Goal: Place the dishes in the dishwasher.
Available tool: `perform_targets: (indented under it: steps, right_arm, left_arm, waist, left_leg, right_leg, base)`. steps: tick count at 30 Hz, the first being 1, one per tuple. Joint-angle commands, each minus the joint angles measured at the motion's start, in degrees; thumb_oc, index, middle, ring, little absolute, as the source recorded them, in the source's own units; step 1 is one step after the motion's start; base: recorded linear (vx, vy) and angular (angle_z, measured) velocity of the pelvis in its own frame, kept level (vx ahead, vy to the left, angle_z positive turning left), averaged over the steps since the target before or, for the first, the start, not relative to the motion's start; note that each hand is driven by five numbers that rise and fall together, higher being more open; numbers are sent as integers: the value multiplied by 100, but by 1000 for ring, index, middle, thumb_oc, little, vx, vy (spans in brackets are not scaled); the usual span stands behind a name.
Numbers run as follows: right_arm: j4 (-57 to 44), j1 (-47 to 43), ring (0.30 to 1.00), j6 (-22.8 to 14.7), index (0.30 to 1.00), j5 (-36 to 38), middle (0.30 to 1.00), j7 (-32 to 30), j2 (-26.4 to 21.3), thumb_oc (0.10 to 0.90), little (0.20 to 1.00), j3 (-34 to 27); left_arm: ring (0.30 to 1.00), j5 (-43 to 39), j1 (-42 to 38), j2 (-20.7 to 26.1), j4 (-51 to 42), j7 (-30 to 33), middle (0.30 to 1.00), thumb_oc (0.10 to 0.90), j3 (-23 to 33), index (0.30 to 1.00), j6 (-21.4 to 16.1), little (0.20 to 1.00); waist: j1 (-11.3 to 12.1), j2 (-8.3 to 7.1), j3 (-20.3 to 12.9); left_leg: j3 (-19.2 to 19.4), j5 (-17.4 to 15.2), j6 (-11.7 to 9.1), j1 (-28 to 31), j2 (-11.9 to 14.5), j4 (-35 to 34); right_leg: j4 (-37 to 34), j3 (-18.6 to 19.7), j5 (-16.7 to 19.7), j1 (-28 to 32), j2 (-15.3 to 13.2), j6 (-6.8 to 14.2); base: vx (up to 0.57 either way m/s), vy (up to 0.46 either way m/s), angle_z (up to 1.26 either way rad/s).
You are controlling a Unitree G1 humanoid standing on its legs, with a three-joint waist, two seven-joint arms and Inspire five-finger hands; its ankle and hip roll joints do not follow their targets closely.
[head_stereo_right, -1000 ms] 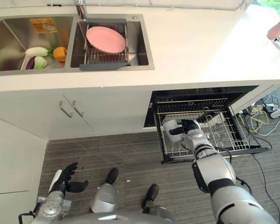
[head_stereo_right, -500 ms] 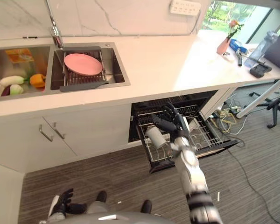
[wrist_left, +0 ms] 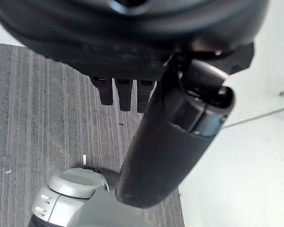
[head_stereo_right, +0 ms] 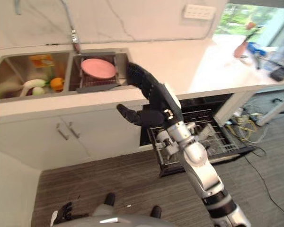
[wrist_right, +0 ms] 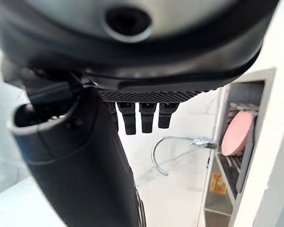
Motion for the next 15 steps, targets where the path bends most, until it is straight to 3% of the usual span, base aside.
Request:
perform_targets:
  steps: [1,3,5,8,10,13,15]
  right_arm:
    - [-706,-650,900,-608,900,-181,900,-247,77,800,900,-581]
    - [-909,-583,900,-600,900,-215,900,-289,60,800,900,-703]
    - [-1106,-380,900,-594,900,-231,900,-329,120,800,900,-856]
    - [-1127,-153,900,-577,900,-321,900,-353,201,800,900,-991]
    - [-1125,-73,900,-572,900,-483,900,-432,395,800,900,-1012]
    - [-1012,-74,900,-592,900,-936,900,-829,563,800,900,-1110]
    - [-916,-69,900,-582,900,-1073,900,-1040,724,800,900,-1171]
  left_arm:
    - [900,-193,-294,271,-183,-12,900,800,-100,900,-192,900]
    - [900,-143,-355,213,-66,-23,900,800,-17,900,-124,900]
    - [900,-124,-405,221,196,-63,900,800,79,900,-51,900]
    - [900,-17,-306,201,460,-139,900,800,132,900,-36,900]
    - [900,-72,-368,218,943,-109,900,800,341,900,-128,900]
    - [900,-90,-366,319,926,-183,900,800,368,900,-156,900]
    - [900,-68,-414,413,1024,-208,900,800,303,900,-144,900]
  waist:
    - [40,-126,516]
    - [62,-189,550]
    - [52,-203,455]
    - [33,-183,93]
    - [50,-303,-158]
    - [46,-395,-201]
    - [-28,-347,-135]
  left_leg:
    - [651,-69,-25,-520,-273,698]
    - [1001,-52,14,-747,214,62]
    - [1135,103,-4,-892,301,-318]
    - [870,281,-24,-745,150,-430]
    - [945,231,47,-603,-29,-430]
    - [1033,104,151,-273,-333,-430]
    - [1073,2,231,-146,-412,-430]
  right_leg:
    - [56,84,-413,262,-641,236]
    - [56,5,-433,352,-780,265]
    - [56,-119,-538,529,-827,207]
    - [56,-137,-633,689,-861,166]
    - [56,-142,-531,786,-1073,179]
    - [269,-148,-379,928,-1300,196]
    - [746,40,-393,805,-1288,179]
  base:
    - [16,36,101]
    - [119,68,111]
    - [253,185,107]
    - [197,229,71]
    - [308,426,34]
    - [212,366,-67]
    - [109,323,-20]
